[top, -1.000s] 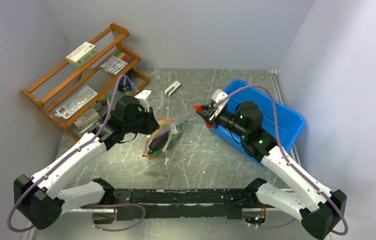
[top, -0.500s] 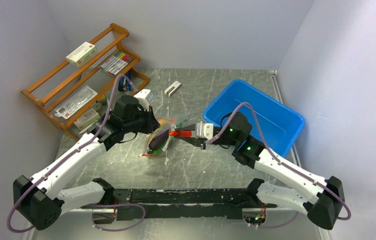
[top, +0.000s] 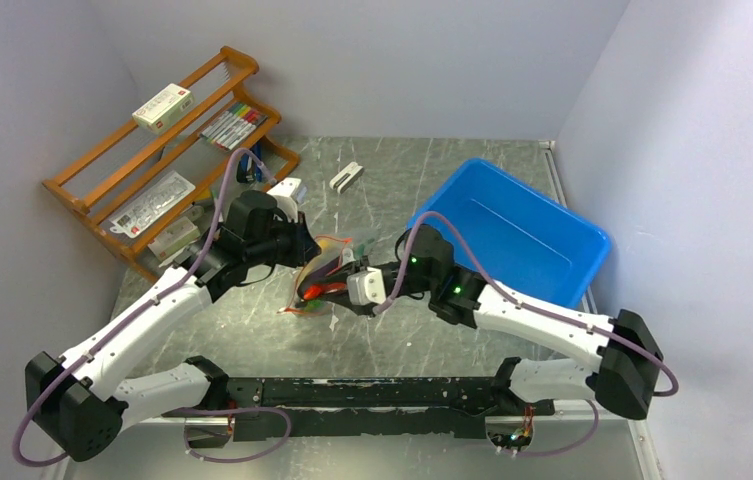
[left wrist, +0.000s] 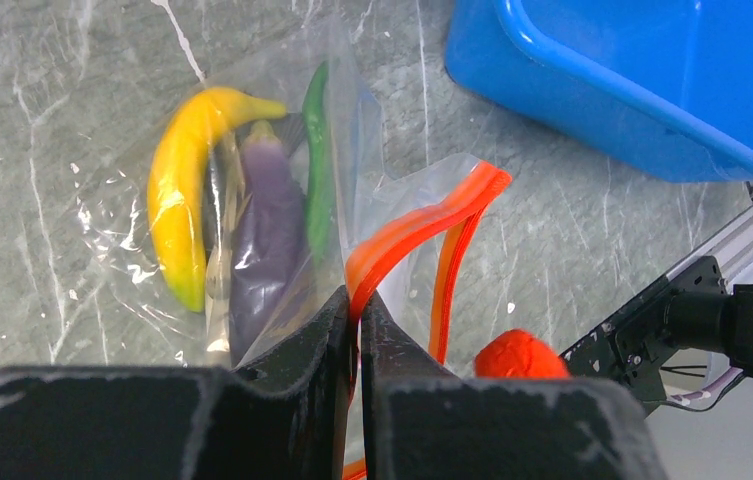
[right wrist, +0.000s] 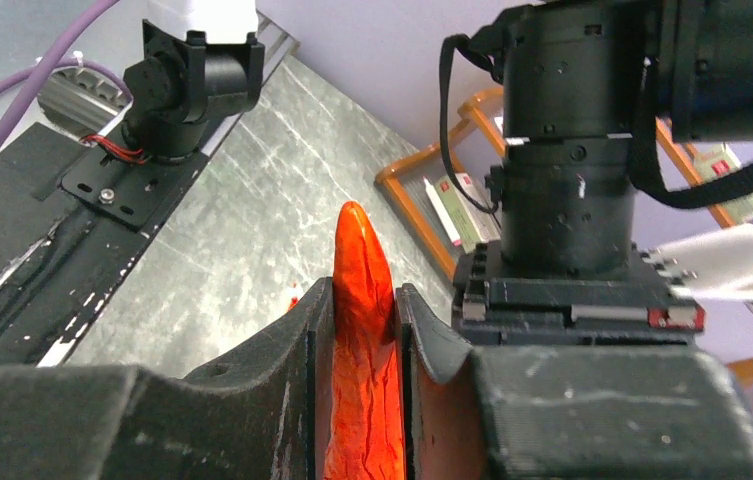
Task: Place the food in the zip-top bag and seal the zipper
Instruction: Place the fake vegetable in the zipper food storage bag.
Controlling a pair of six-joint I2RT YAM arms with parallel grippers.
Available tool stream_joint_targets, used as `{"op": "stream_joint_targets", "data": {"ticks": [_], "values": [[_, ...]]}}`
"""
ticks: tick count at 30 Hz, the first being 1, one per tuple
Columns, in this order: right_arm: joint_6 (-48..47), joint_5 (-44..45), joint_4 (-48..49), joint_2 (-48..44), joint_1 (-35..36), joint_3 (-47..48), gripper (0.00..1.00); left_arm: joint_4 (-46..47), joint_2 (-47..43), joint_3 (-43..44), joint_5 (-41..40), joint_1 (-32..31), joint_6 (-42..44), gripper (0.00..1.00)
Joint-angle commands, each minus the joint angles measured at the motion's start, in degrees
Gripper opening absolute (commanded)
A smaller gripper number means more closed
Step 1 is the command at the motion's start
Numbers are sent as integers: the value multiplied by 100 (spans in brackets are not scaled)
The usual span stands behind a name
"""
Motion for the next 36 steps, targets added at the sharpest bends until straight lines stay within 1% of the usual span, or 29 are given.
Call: {"op": "stream_joint_targets", "data": {"ticks": [1,5,8,12,17,22,28,32,36], "values": [[-494,-178,99,350,169,367,10,306,-157,6,130,32,-69,7],[-699,-143,397,711,232,409,10,274,-127,40,188,32,-78,7],[-1073,-133,283,1034,232,496,11,282,-152,7,196,32,-87,7],[-1554,90,108,1370,239,611,13,201,-182,-23,111,33,-84,7],[-1942,612,-194,1585,237,705,14,155,-203,-47,182,31,-26,7],[-2408,1228,-883,1807,231,910,15,122,-277,-47,146,36,-5,7],[-2481,1777,-916,1791,231,789,19,84,-304,-31,2,36,-17,7],[-2540,2296,-895,1750,231,602,21,65,-289,-24,-19,31,6,7],[-2632,2642,-1066,1761,232,587,23,9,-269,-17,-40,31,44,7]]}}
